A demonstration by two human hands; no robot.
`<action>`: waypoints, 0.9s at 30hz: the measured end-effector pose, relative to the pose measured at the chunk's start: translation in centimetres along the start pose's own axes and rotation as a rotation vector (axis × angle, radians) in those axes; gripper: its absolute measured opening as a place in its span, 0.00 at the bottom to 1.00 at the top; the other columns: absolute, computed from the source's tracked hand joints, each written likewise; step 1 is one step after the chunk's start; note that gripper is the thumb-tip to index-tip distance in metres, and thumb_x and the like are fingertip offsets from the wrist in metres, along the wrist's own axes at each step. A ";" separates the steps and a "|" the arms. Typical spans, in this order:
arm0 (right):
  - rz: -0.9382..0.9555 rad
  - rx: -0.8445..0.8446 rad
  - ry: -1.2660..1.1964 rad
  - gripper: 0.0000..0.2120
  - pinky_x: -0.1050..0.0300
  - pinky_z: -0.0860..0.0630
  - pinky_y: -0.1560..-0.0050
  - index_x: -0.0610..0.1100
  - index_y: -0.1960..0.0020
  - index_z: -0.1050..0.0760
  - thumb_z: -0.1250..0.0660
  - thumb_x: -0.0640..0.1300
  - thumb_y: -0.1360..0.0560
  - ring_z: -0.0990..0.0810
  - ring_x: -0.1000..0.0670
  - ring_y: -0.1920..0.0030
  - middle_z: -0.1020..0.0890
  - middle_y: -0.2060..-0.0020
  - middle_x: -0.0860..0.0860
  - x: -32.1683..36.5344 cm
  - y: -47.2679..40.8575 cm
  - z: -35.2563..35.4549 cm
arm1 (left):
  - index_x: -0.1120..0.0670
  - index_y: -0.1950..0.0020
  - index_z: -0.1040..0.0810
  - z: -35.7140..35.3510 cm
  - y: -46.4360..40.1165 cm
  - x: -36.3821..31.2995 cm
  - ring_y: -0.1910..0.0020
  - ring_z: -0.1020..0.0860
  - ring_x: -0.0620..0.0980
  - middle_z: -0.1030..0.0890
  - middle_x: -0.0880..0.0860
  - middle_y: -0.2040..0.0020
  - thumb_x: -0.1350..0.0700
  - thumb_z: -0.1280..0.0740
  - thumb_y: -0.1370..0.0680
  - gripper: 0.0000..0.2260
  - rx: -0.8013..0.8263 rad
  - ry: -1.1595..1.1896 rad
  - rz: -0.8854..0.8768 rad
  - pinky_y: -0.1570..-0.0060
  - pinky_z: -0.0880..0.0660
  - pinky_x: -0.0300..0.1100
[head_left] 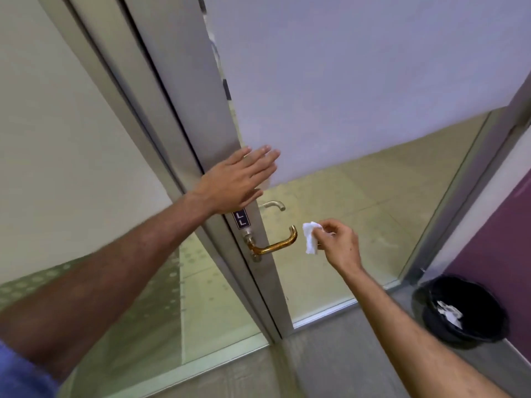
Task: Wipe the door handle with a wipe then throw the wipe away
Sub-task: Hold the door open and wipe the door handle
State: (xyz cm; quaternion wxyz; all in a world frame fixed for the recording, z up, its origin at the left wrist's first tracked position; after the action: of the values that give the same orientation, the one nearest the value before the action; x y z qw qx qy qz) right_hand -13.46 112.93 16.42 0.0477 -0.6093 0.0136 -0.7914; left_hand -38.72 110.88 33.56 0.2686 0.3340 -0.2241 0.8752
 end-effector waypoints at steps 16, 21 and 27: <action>0.357 0.390 0.479 0.13 0.56 0.23 0.51 0.40 0.44 0.17 0.36 0.31 0.23 0.21 0.47 0.55 0.20 0.55 0.45 -0.5 -5.7 -5.3 | 0.56 0.13 0.57 -4.3 -0.7 0.9 0.15 0.55 0.58 0.58 0.58 0.14 0.51 0.47 0.13 0.31 0.016 -0.261 -0.021 0.18 0.54 0.55; 0.321 0.380 0.547 0.14 0.56 0.21 0.53 0.41 0.42 0.17 0.34 0.30 0.23 0.23 0.50 0.57 0.25 0.55 0.47 -1.1 -4.6 -5.9 | 0.56 0.13 0.58 -4.1 -0.7 0.9 0.15 0.55 0.59 0.58 0.59 0.14 0.51 0.48 0.13 0.31 0.033 -0.250 -0.021 0.18 0.54 0.56; 0.366 0.370 0.512 0.13 0.52 0.22 0.58 0.45 0.43 0.18 0.32 0.34 0.24 0.24 0.50 0.59 0.26 0.57 0.52 -1.8 -1.5 -6.9 | 0.57 0.13 0.57 -3.7 -0.7 0.9 0.15 0.54 0.59 0.57 0.59 0.14 0.50 0.49 0.13 0.31 0.032 -0.253 -0.021 0.18 0.53 0.56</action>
State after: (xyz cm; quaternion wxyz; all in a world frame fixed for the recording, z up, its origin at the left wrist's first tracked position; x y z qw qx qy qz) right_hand -19.73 114.30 13.05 0.2930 -0.3599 -0.0098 -0.8857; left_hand -40.54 113.78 31.85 0.2419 0.4483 -0.2388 0.8267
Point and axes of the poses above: each hand's wrist, its own y-axis away from the middle knuckle, its own z-axis out of the back of the hand, x = y × z, the point moved 1 cm from there along -y, towards the middle knuckle
